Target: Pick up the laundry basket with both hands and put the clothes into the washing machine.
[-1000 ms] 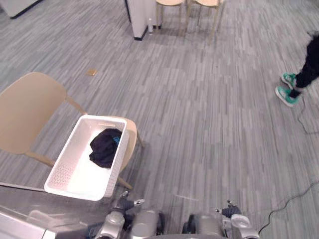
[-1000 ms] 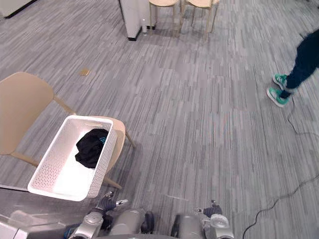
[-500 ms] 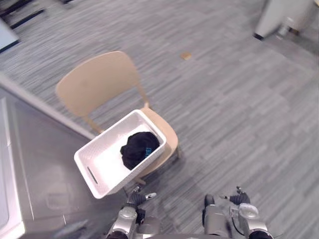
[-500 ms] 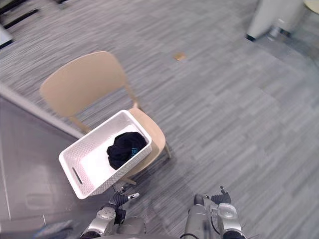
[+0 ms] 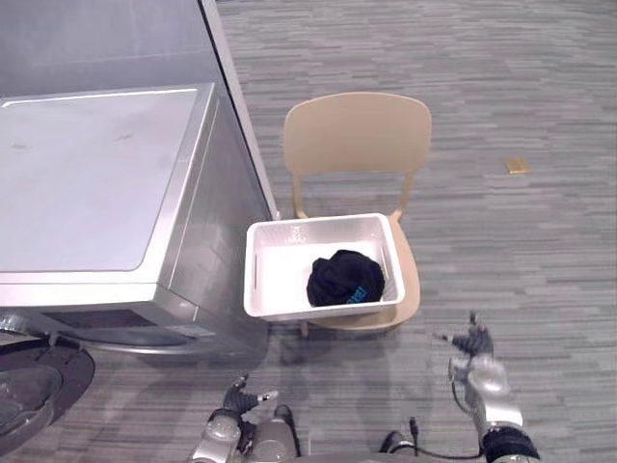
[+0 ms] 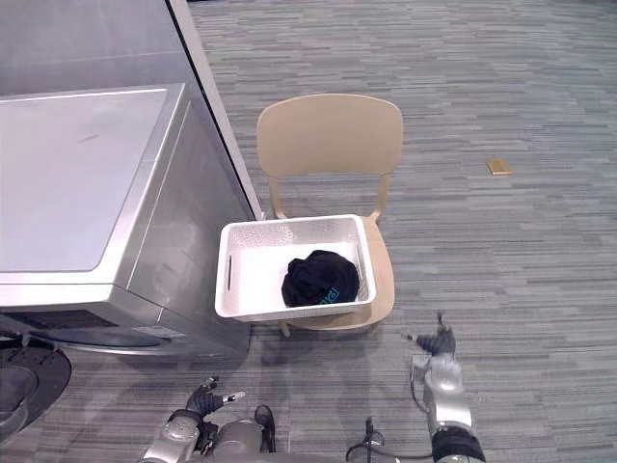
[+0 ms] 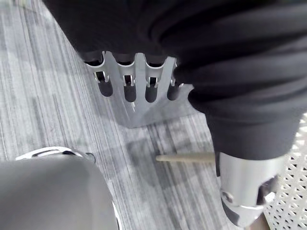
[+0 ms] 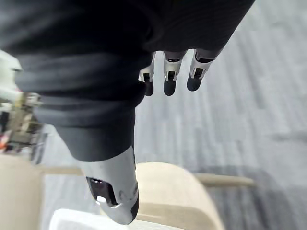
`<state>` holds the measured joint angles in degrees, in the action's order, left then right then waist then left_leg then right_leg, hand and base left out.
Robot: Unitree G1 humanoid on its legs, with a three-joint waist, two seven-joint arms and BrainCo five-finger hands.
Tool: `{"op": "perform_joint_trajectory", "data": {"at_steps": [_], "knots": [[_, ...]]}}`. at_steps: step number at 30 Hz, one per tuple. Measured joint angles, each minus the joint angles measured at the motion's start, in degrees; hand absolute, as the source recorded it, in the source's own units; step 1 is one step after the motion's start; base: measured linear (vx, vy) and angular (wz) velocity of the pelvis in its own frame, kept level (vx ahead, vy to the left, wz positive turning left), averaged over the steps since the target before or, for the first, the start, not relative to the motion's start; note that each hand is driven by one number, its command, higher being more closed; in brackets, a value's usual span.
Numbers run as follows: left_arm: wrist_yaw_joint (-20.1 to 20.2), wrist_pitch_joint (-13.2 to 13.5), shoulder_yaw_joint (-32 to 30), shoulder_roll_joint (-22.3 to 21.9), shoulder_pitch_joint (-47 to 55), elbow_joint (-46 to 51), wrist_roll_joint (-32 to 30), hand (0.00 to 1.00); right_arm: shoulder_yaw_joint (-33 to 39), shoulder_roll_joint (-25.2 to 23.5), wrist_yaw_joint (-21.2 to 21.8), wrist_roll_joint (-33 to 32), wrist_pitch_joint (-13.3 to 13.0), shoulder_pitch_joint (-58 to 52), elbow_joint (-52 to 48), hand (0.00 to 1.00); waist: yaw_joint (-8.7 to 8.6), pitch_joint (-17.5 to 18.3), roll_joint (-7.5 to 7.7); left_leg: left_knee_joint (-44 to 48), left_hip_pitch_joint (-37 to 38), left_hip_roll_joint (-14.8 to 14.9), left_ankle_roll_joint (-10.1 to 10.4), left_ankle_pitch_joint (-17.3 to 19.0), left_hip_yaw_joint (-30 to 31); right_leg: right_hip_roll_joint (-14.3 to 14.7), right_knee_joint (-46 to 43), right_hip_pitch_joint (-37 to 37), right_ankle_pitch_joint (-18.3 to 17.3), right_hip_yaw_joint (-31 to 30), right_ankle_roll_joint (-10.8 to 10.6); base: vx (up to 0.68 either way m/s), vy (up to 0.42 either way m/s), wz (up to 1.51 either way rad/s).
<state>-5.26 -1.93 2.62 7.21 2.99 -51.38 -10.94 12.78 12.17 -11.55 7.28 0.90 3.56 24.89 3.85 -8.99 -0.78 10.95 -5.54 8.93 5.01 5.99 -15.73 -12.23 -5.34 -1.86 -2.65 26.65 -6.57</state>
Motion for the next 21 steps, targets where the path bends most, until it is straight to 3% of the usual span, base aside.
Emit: {"op": "perform_joint_trajectory", "data": {"at_steps": [2, 5, 10, 14, 16, 17, 21], "knots": [[0.05, 0.18, -0.76, 0.34, 0.61, 0.04, -0.14, 0.00, -0.65, 2.22, 0.07, 3.45, -0.70, 0.41, -5.13, 0.00, -0.03, 0.10, 0.26, -1.30, 0.28, -0.02, 0.03, -0.59, -0.05, 0.20, 0.60, 0.22, 1.12, -0.12, -0.10, -0.05, 0.044, -0.04], [0.21, 0.59, -1.04, 1.84, 2.19, -0.01, -1.17, 0.00, -4.30, 6.73, 0.64, 7.60, -1.42, 1.64, -8.32, 0.00, -0.02, 0.97, 1.89, -2.78, -0.02, -0.50, -0.04, -1.31, -0.10, 0.18, 0.62, 1.35, 1.30, -0.38, -0.22, -0.05, 0.037, -0.04], [0.54, 1.31, -0.99, 2.57, 2.75, 0.00, -1.21, 0.00, -16.30, 15.51, 3.21, 9.08, -3.39, 12.39, -4.13, 0.00, 0.07, 0.90, 2.33, -4.96, -5.77, -1.90, -1.28, -5.03, 1.82, 0.13, 1.43, 6.54, 4.10, 0.09, 0.07, -0.13, 0.051, 0.16], [1.32, 3.18, -1.02, 2.68, 2.45, 0.35, -0.69, 0.00, -26.72, 21.06, 5.58, 9.38, -4.95, 25.56, 4.79, 0.00, 2.33, -2.95, 1.44, -5.50, -12.21, -3.62, -2.23, -7.67, 7.29, -0.16, 2.31, 9.01, 3.97, 2.05, 0.28, -0.17, 0.050, 0.62], [1.25, 3.50, -1.04, 2.54, 1.52, 0.32, -0.40, 0.00, -30.35, 23.03, 6.29, 10.03, -5.48, 29.48, 8.77, 0.00, 3.40, -4.63, 1.04, -7.19, -13.83, -4.89, -2.32, -9.40, 9.02, -0.83, 2.30, 9.81, 1.82, 2.21, 0.15, -0.19, 0.052, 0.78], [1.00, 3.77, -1.07, 2.13, 1.23, 0.31, 0.32, 0.00, -33.69, 24.18, 6.79, 10.93, -5.54, 33.25, 12.59, 0.00, 4.43, -6.06, -0.28, -8.96, -14.86, -5.01, -2.58, -11.14, 10.49, -0.73, 1.42, 11.19, 1.48, 3.37, 0.72, -0.19, 0.048, 0.61], [-0.53, 3.75, -2.70, 2.32, 1.11, 0.26, 3.22, 0.00, -39.07, 24.47, 6.99, 13.01, -5.81, 40.42, 19.38, 0.00, 6.57, -8.63, -1.37, -13.50, -16.79, -4.97, -2.58, -15.40, 12.39, -0.38, -0.21, 15.12, 1.41, 3.71, 0.90, -0.11, 0.017, 0.19]]}}
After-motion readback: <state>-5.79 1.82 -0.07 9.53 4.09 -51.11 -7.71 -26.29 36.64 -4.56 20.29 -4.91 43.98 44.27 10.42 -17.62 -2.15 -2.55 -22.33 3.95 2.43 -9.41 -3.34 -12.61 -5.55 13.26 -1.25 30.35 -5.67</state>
